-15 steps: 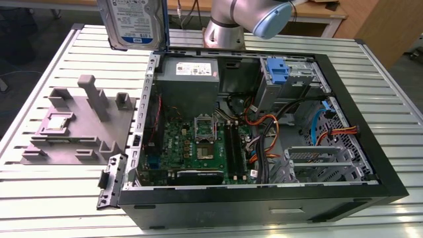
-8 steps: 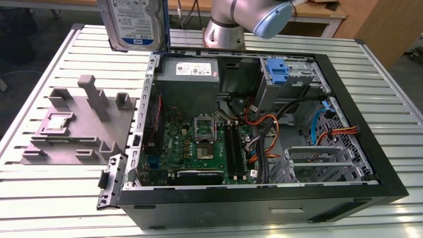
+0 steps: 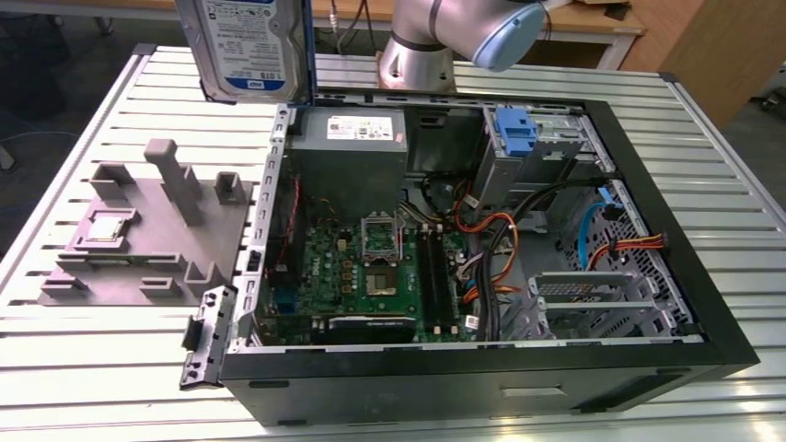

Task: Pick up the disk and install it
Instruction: 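Pick up the disk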

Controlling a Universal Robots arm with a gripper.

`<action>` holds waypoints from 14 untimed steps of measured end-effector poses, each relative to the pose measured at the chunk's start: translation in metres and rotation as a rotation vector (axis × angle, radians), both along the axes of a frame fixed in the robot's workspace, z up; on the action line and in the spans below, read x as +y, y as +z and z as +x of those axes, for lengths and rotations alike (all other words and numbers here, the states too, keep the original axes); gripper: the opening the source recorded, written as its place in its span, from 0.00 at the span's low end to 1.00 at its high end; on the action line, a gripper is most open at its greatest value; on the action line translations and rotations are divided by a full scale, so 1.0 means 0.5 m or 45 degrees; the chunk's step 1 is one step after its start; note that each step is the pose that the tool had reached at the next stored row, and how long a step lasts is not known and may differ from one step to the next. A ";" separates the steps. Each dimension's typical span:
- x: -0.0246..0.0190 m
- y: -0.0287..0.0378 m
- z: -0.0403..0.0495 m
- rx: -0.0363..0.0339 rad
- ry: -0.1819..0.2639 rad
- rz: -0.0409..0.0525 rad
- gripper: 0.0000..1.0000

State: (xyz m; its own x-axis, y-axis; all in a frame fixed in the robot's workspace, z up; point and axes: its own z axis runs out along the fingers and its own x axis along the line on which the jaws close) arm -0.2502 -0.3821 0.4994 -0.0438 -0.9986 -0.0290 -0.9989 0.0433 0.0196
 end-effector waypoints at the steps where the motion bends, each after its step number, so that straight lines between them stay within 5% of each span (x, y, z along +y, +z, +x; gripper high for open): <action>1: 0.0000 0.000 0.000 0.0000 0.000 0.000 0.37; 14: -0.0012 0.000 0.000 -0.0004 0.000 0.000 0.37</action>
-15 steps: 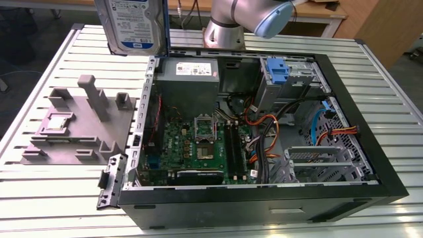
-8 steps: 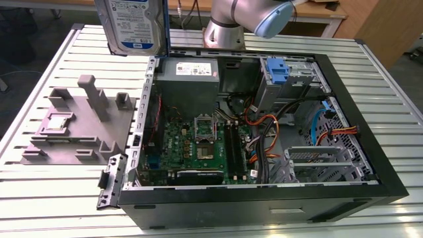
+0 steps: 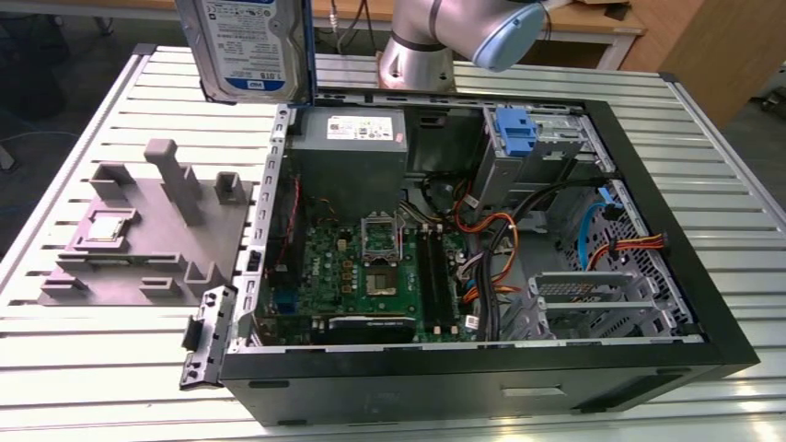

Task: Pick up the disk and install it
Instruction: 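Pick up the disk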

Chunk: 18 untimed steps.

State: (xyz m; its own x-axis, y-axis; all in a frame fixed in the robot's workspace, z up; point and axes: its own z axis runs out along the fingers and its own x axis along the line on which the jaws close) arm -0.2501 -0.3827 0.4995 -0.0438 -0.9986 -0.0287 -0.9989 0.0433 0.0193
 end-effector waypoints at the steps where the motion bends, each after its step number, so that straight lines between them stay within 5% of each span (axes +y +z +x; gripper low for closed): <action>1: -0.0001 0.000 0.000 -0.0041 0.000 0.000 0.37; 3: 0.0000 0.000 0.000 -0.0146 0.000 0.000 0.37; 6: -0.0010 -0.003 0.001 -0.0161 0.000 0.000 0.37; 12: -0.0287 -0.010 0.005 -0.0208 0.000 0.000 0.37; 18: -0.0308 -0.017 0.047 -0.0216 0.000 -0.001 0.37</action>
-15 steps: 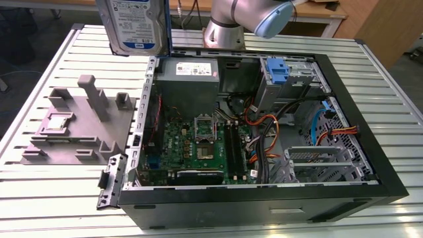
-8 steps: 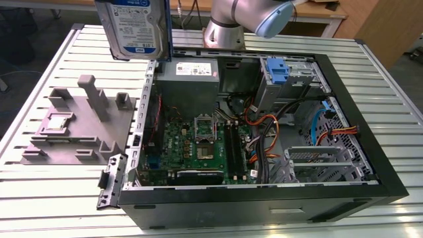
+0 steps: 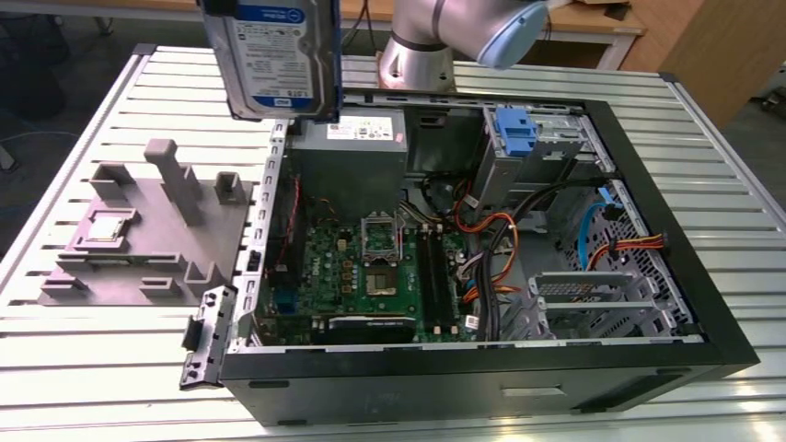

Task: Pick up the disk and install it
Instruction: 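Pick up the disk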

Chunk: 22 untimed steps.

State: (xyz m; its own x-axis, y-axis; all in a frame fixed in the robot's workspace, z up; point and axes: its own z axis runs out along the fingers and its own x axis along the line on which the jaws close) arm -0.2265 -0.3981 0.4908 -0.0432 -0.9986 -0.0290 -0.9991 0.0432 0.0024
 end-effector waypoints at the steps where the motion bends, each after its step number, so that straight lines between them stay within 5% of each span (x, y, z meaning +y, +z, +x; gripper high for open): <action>1: -0.0001 -0.001 0.009 -0.0003 0.000 0.000 0.37; 7: 0.0000 -0.006 0.061 -0.0015 0.000 0.000 0.37; 11: 0.0000 -0.009 0.079 -0.0064 0.000 -0.001 0.37; 22: 0.0000 -0.010 0.087 -0.0089 0.000 -0.001 0.37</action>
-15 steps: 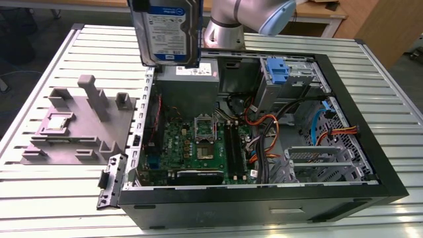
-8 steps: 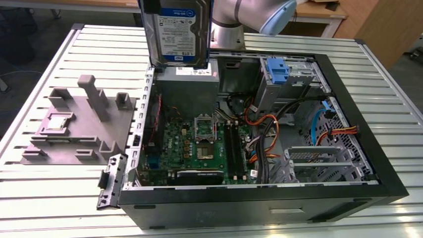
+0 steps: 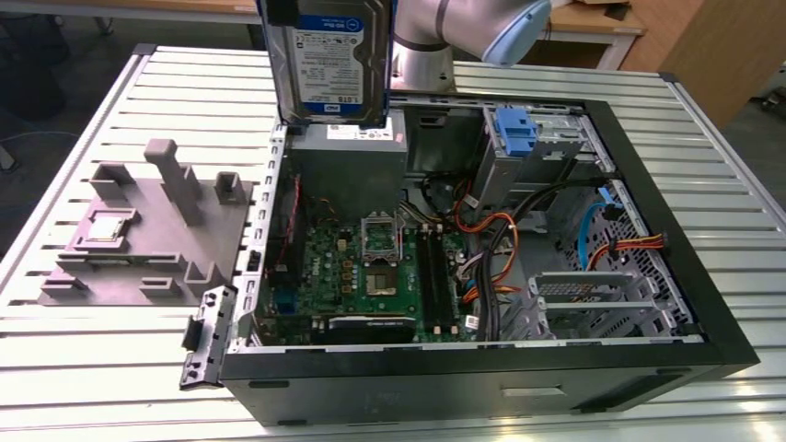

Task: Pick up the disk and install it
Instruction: 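Pick up the disk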

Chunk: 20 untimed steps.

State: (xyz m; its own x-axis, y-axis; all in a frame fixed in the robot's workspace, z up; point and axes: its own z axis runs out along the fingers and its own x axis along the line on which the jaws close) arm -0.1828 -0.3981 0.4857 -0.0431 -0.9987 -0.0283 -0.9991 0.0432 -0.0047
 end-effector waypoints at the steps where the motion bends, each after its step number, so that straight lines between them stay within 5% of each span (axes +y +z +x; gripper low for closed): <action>1: 0.0000 0.000 0.000 0.0000 0.000 0.000 0.37; 7: -0.0052 0.000 0.000 0.0000 0.000 0.000 0.37; 15: -0.0456 -0.002 0.000 0.0000 0.000 0.000 0.37; 20: -0.0483 -0.006 0.029 0.0000 0.000 0.000 0.37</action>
State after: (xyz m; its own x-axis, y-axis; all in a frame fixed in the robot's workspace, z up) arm -0.1684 -0.4223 0.4828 -0.0428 -0.9987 -0.0283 -0.9991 0.0429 -0.0046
